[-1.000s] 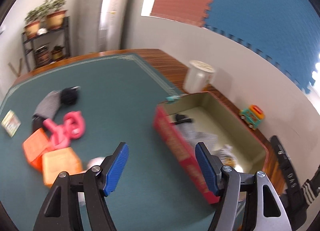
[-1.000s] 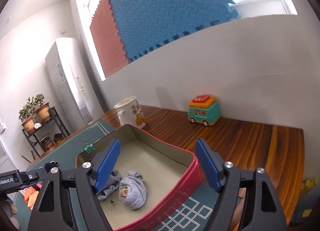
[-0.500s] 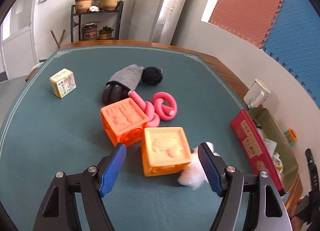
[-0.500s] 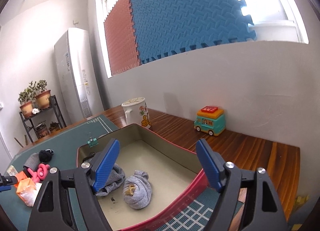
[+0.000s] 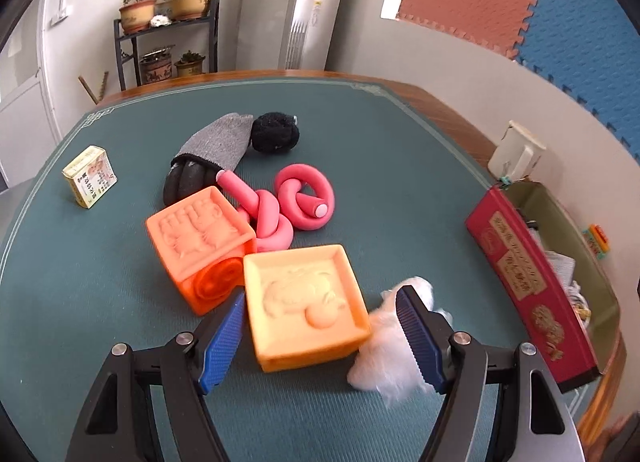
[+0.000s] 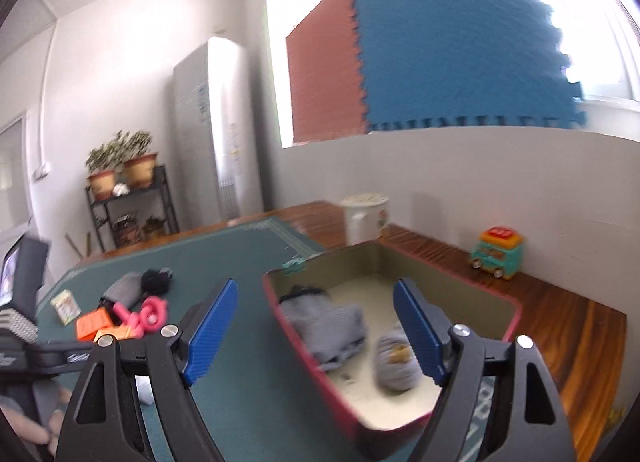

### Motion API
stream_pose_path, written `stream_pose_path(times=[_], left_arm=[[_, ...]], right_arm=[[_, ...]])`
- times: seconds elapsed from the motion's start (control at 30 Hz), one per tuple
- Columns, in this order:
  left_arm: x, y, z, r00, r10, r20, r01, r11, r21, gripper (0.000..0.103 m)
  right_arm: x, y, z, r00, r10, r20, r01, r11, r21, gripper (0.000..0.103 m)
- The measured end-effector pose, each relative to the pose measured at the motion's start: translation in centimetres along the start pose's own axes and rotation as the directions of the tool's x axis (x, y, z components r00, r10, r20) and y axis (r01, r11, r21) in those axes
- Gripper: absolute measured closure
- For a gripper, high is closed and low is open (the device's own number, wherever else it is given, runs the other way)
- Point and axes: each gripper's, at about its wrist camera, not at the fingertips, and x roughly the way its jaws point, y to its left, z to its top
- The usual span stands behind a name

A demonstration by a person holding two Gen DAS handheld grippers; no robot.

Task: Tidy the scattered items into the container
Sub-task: 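Grasp the yellow-orange cube with the left tool while the right tool grasps the white plastic bag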

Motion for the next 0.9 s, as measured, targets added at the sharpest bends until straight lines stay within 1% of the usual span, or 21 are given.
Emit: stream_pose_path(times=[0.1, 0.13, 0.17, 0.2, 0.27, 0.3, 0.33, 0.4, 0.47, 0.5, 0.53, 0.63, 0.7, 0.73, 0.8, 0.9], left_arm=[[0.8, 0.8, -0.1, 1.000, 0.016, 0.001, -0.016, 1.000, -0.009, 0.029], [1.0, 1.3, -0.2, 1.000, 0.012, -0.004, -0.012, 1.000, -0.021, 0.031], [1.1, 1.8, -0.3, 1.000, 0.007, -0.008, -0.007, 1.000, -0.030, 0.039], [1.1, 2.1, -0.4, 1.000, 0.002, -0.010, -0.003, 0.999, -0.032, 0.042], [1.0, 2.7, -0.5, 1.000, -0.006, -0.011, 0.006, 0.999, -0.034, 0.047], [0.7, 3.0, -0.7, 1.000, -0.005, -0.008, 0.005, 0.999, -0.035, 0.048], [0.3, 3.4, -0.8, 1.000, -0.004, -0.005, 0.004, 0.999, -0.036, 0.048], [-0.3, 4.0, -1.1, 1.000, -0.003, 0.002, 0.003, 0.999, -0.037, 0.048], [-0.9, 4.7, -1.4, 1.000, -0.001, 0.008, 0.001, 0.999, -0.039, 0.048], [-1.2, 5.1, -1.6, 1.000, 0.000, 0.012, 0.001, 0.999, -0.040, 0.048], [-1.5, 5.4, -1.7, 1.000, 0.001, 0.015, 0.000, 0.999, -0.041, 0.048], [-2.4, 6.4, -2.2, 1.000, 0.003, 0.025, -0.002, 0.999, -0.043, 0.048], [-3.3, 7.1, -2.3, 0.999, 0.010, 0.044, -0.008, 0.999, -0.045, 0.048], [-3.7, 7.4, -2.3, 0.998, 0.014, 0.055, -0.011, 0.999, -0.048, 0.048], [-4.5, 8.0, -2.3, 0.997, 0.021, 0.076, -0.017, 0.998, -0.053, 0.048], [-5.1, 8.7, -2.3, 0.996, 0.023, 0.086, -0.018, 0.998, -0.066, 0.048]], right_arm=[[0.7, 0.7, -0.7, 0.999, 0.023, -0.048, -0.023, 1.000, -0.008, 0.020], [0.8, 0.8, -0.9, 0.998, 0.025, -0.052, -0.026, 1.000, -0.011, 0.020], [0.9, 1.0, -1.0, 0.998, 0.029, -0.056, -0.030, 0.999, -0.018, 0.020], [1.1, 1.2, -1.1, 0.997, 0.035, -0.062, -0.036, 0.999, -0.026, 0.020], [1.6, 1.8, -1.4, 0.993, 0.070, -0.096, -0.074, 0.997, -0.037, 0.020], [2.0, 2.2, -1.6, 0.986, 0.105, -0.128, -0.110, 0.993, -0.035, 0.020], [2.5, 2.6, -1.7, 0.974, 0.149, -0.169, -0.155, 0.988, -0.025, 0.020], [3.6, 3.6, -1.9, 0.939, 0.232, -0.253, -0.239, 0.971, 0.003, 0.020], [4.8, 4.8, -2.0, 0.888, 0.316, -0.333, -0.319, 0.947, 0.047, 0.020], [5.5, 5.5, -2.2, 0.862, 0.348, -0.370, -0.346, 0.935, 0.073, 0.020], [6.1, 6.1, -2.3, 0.841, 0.363, -0.400, -0.357, 0.929, 0.093, 0.020], [7.9, 7.2, -2.7, 0.803, 0.380, -0.459, -0.351, 0.924, 0.150, 0.020], [8.9, 7.7, -2.9, 0.781, 0.395, -0.484, -0.348, 0.918, 0.188, 0.020], [9.1, 8.1, -3.0, 0.776, 0.399, -0.489, -0.348, 0.917, 0.196, 0.020], [9.4, 9.1, -3.2, 0.771, 0.395, -0.499, -0.352, 0.918, 0.183, 0.020], [9.9, 10.8, -3.8, 0.764, 0.383, -0.520, -0.358, 0.921, 0.152, 0.020]])
